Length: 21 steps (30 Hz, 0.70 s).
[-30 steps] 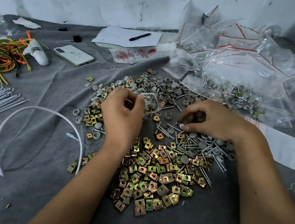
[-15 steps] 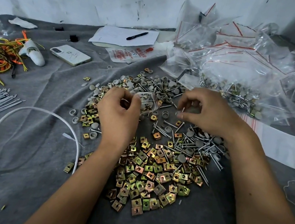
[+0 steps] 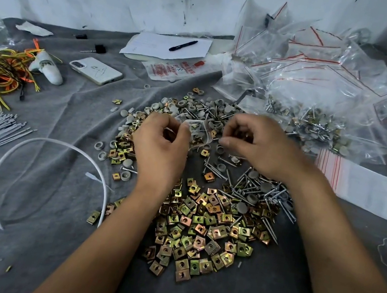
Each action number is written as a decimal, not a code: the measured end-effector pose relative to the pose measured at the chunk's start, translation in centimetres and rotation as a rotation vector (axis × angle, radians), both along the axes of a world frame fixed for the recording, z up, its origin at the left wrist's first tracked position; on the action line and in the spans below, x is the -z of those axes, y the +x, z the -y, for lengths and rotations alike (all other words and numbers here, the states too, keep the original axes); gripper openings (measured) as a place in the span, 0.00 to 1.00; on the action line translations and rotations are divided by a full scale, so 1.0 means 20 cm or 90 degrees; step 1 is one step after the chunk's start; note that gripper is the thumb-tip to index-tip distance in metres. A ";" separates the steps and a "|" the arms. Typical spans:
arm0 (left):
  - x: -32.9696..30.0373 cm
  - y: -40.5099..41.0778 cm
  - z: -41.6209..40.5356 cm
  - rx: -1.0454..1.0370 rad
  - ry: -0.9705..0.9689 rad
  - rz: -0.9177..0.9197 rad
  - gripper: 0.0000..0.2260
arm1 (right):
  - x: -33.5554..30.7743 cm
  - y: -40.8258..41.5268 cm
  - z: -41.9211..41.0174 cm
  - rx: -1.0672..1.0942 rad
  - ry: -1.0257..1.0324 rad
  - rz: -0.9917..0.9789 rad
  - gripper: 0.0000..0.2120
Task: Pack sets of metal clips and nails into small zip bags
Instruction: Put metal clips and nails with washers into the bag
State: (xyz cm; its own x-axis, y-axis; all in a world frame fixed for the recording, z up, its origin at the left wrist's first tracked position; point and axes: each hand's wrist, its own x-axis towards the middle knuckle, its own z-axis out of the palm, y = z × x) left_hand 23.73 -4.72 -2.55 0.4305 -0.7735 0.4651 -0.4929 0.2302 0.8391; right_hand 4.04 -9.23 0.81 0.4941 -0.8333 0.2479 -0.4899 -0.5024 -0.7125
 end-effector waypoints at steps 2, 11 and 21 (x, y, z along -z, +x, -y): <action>-0.01 -0.01 -0.01 0.005 -0.013 0.015 0.11 | 0.01 0.06 -0.01 0.007 -0.065 0.092 0.03; -0.01 -0.01 -0.02 0.023 -0.022 0.021 0.11 | 0.04 0.11 -0.02 0.030 -0.095 0.145 0.11; -0.01 0.00 -0.02 0.020 -0.011 0.008 0.11 | -0.02 -0.06 0.00 -0.105 0.088 -0.055 0.04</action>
